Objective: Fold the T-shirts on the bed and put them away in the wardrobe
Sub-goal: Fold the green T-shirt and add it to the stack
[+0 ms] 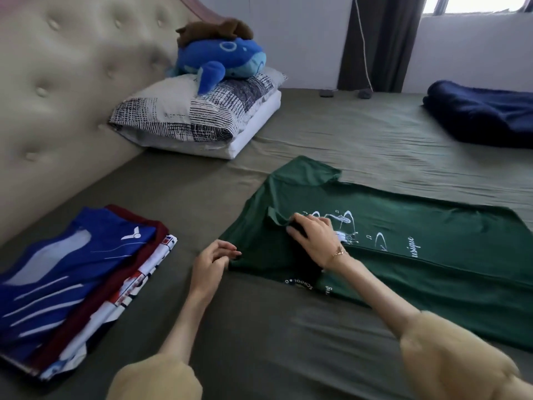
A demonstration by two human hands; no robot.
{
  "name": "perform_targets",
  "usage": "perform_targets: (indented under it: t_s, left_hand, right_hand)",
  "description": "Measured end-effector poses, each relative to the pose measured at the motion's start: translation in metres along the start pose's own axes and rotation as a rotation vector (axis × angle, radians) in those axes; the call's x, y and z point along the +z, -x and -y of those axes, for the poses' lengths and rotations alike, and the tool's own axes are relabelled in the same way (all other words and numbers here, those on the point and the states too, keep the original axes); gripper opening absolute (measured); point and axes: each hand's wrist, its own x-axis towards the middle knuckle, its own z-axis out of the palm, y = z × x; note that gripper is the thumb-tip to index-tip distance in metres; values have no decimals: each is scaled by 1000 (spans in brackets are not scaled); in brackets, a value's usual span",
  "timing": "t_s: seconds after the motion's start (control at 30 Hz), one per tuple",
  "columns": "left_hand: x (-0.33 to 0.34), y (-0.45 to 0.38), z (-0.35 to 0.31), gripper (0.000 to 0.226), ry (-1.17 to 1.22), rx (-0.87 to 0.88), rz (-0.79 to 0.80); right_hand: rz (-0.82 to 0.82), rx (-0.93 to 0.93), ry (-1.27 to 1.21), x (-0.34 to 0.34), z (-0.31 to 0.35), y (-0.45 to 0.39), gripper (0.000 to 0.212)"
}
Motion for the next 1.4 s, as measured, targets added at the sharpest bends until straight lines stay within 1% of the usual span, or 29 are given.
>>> perform_targets:
  t_s: [0.03, 0.1, 0.13, 0.2, 0.27, 0.37, 0.47, 0.57, 0.63, 0.7, 0.77, 0.83, 0.9, 0.97, 1.07, 1.1, 1.17, 1.2, 1.3, 1.4]
  left_hand:
    - [0, 1, -1, 25, 11, 13, 4]
    - [-3, 1, 3, 22, 65, 8, -6]
    - [-3, 1, 5, 22, 101, -5, -26]
    - [-1, 0, 9, 9, 148, -38, -60]
    - [0, -3, 14, 4, 152, -36, -77]
    - [0, -6, 22, 7, 132, -9, -132]
    - [3, -6, 29, 12, 24, 63, -222]
    - [7, -5, 27, 21, -30, 114, -274]
    - [7, -6, 25, 20, -50, 130, -274]
    - [7, -5, 26, 23, -82, 128, -273]
    - [6, -5, 27, 25, -99, 134, -272]
    - [7, -4, 28, 24, -125, 140, -267]
    - [6, -6, 29, 27, -160, 157, -260]
    - [6, -7, 30, 31, -196, 171, -255]
    - [8, -7, 29, 29, -212, 166, -262]
    - [8, -7, 30, 27, -212, 165, -270]
    - [8, -7, 31, 22, -214, 163, -280]
    - [9, -8, 31, 21, -217, 166, -281]
    - [8, -8, 32, 18, -238, 170, -277]
    - [9, -8, 31, 17, -249, 170, -278]
  right_hand:
    - [8, 35, -32, 2, 0, -15, 31]
    - [8, 102, -58, 9, 1, -41, 27]
    - [3, 140, -61, 13, -1, -50, 26]
    - [-10, 190, -62, 17, -4, -64, 25]
    - [5, 191, -30, 20, -7, -75, 27]
    - [41, 230, 16, 25, -16, -86, 29]
    - [63, 295, 83, 36, -27, -89, 31]
    - [36, 327, 64, 45, -34, -91, 32]
    - [-24, 286, -8, 46, -35, -92, 30]
    - [-84, 186, -59, 44, -33, -88, 27]
    - [-127, 58, -17, 42, -28, -80, 27]
    - [-168, -100, 94, 41, -22, -71, 29]
    - [-151, -221, 130, 40, -16, -62, 28]
    - [-78, -302, 141, 39, -12, -54, 29]
    - [65, -334, 185, 38, -13, -41, 29]
    - [86, -330, 205, 38, -13, -36, 35]
    - [48, -309, 217, 37, -15, -26, 49]
    - [20, -291, 211, 36, -15, -23, 52]
    - [5, -255, 188, 36, -19, -22, 52]
    - [-30, -304, 195, 37, -29, -21, 50]
